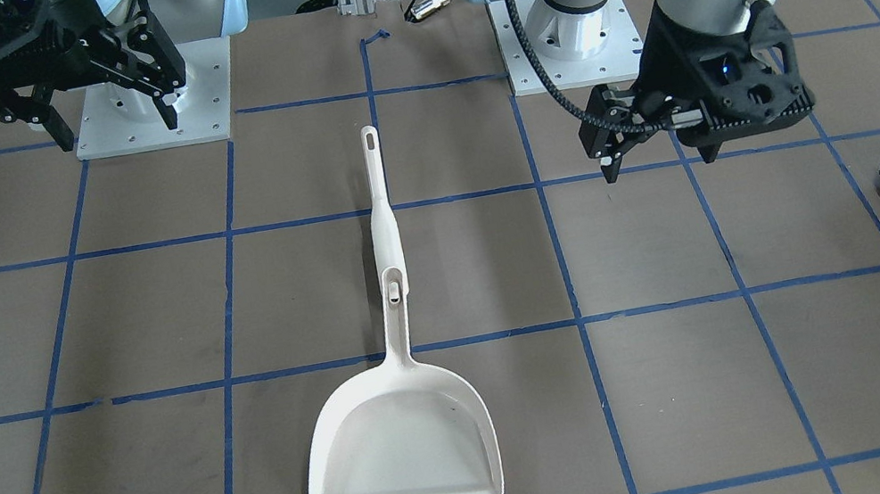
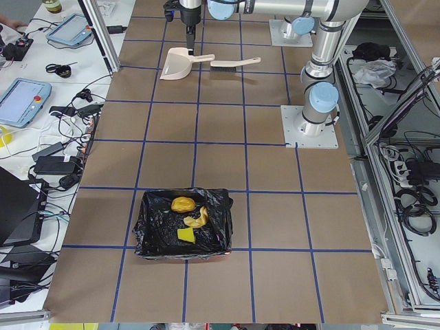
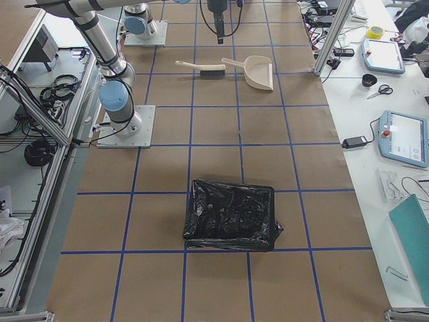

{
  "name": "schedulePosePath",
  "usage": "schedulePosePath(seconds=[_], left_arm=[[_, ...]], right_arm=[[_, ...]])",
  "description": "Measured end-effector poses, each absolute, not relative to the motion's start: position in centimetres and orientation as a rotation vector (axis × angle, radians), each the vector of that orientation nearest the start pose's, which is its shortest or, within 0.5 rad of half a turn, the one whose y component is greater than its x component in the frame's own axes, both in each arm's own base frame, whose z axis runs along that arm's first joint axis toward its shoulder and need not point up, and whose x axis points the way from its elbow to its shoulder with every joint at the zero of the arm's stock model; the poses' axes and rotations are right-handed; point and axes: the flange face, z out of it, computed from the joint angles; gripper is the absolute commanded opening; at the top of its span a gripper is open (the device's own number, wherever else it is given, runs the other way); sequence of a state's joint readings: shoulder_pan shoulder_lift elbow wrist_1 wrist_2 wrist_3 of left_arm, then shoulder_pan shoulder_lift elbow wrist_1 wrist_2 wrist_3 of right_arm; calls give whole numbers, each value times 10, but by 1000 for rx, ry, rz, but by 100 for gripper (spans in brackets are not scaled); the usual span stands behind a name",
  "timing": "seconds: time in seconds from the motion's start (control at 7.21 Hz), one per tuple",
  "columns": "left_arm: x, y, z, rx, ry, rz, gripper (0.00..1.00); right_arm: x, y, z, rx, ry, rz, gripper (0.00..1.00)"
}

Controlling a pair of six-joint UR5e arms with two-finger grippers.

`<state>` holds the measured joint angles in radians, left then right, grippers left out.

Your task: Sweep and dump trash in nearest bin

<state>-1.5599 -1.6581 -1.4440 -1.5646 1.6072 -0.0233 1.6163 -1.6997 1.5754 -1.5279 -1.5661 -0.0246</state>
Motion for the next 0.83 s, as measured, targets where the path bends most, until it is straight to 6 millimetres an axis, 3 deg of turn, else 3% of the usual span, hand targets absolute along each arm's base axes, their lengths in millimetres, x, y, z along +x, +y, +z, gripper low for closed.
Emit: schedulePosePath(seconds=[0.42, 0.83], left_arm=[[-113, -498, 518, -27, 3140, -81, 100], [-114, -479, 519, -48, 3149, -87, 100]], right_arm=[[154, -436, 541, -109, 3132, -128, 100], [153, -436, 541, -106, 3134, -124, 100]])
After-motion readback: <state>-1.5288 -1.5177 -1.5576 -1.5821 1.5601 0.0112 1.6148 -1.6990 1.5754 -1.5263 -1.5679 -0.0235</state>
